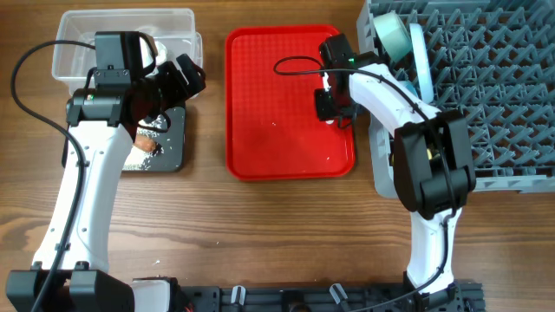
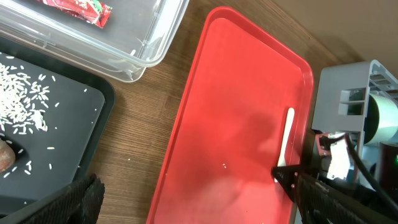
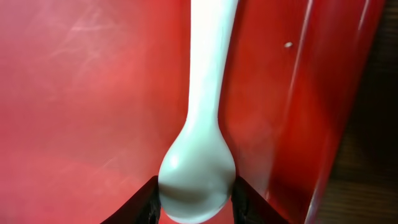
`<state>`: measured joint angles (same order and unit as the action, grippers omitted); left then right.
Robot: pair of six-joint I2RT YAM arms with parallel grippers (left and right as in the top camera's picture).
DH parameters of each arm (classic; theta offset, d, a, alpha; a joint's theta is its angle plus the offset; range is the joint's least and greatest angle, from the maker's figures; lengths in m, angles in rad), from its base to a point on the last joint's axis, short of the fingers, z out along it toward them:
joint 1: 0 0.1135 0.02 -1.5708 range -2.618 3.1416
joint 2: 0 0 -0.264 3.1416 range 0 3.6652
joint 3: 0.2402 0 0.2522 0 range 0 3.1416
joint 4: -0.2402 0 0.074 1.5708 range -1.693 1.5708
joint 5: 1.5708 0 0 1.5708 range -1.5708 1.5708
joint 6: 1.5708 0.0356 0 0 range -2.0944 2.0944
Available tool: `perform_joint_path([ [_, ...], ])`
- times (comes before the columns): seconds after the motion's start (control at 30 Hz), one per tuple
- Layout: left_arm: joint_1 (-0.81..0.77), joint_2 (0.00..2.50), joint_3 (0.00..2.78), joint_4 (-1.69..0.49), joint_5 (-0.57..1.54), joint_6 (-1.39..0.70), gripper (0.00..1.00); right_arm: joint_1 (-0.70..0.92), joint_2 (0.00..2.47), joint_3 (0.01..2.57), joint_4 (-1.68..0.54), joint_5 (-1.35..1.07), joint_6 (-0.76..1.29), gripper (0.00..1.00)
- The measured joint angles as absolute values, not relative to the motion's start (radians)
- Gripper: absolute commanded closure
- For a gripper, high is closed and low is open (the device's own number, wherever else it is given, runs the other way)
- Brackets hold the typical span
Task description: Sort waste into correct bins and load items into the dishwasher rack
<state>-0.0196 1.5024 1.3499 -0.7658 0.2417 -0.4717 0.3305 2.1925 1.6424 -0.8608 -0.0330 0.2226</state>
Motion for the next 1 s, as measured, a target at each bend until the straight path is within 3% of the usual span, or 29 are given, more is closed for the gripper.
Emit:
perform_joint_path([
  [0.53,-0.02,1.502,1.35,-0.766,0.242,-0.472,0.0,0.331,1.769,1.642,-0.894,-0.078,0.177,0.64],
  [1.0,-0.02,1.502,1.35,-0.766,0.242,-0.472,0.0,0.331,1.753,1.64,-0.939,-0.089,0.174,0.59],
])
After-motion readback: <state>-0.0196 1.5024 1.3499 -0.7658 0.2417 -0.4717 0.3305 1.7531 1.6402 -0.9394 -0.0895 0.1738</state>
